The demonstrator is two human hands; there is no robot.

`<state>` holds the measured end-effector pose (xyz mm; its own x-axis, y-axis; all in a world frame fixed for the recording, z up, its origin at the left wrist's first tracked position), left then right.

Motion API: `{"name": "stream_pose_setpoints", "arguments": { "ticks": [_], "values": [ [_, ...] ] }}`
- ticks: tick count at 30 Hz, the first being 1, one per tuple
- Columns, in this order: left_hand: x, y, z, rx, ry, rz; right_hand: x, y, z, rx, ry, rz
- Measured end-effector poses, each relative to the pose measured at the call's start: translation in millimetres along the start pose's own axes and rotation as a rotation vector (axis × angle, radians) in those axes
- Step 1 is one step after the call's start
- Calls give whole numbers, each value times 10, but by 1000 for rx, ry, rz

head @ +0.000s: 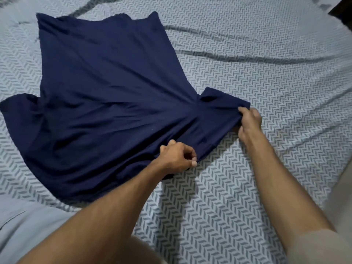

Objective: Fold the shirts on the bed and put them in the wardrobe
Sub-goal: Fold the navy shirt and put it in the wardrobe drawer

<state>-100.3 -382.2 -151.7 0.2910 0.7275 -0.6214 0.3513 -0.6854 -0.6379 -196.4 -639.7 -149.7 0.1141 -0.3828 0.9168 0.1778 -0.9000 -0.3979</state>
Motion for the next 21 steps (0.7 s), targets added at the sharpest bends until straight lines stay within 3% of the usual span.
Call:
{"name": "stream_pose_setpoints", "arguments": {
  "ticks": [4, 8, 10, 13, 17, 19, 21],
  "values": [
    [-126, 49, 41, -29, 164, -26, -114, 55, -70, -13, -27, 13],
    [-144, 73, -27, -15, 172, -29, -71, 83, -55, -1, -130, -63],
    [-150, 10, -72, 28, 83, -1, -53, 77, -72, -24, -173, -98],
    [-94, -195, -318, 7, -306, 79, 75, -67, -49, -66, -234, -168],
    [437, -621, -1083, -309, -592, 87, 316, -463, 353, -49, -914, -440],
    [938, -880, -1501, -532, -637, 25, 365, -893, 809, 8, -1177, -679],
    [1491, -1203, -1866, -805, -624, -103, 201, -1438, 1394, 231, -1227, -915]
  ]
}}
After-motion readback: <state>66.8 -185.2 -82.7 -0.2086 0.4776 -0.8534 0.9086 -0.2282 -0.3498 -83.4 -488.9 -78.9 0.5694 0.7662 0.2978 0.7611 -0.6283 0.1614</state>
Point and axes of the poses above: each hand's wrist, its own y-axis towards the middle knuckle, its own z-axis out of the palm, x = y × z, the point moved 8 cm from there along y, towards the middle knuckle, and after that the axes turned 8 degrees about -z, right-handed, at the moved point
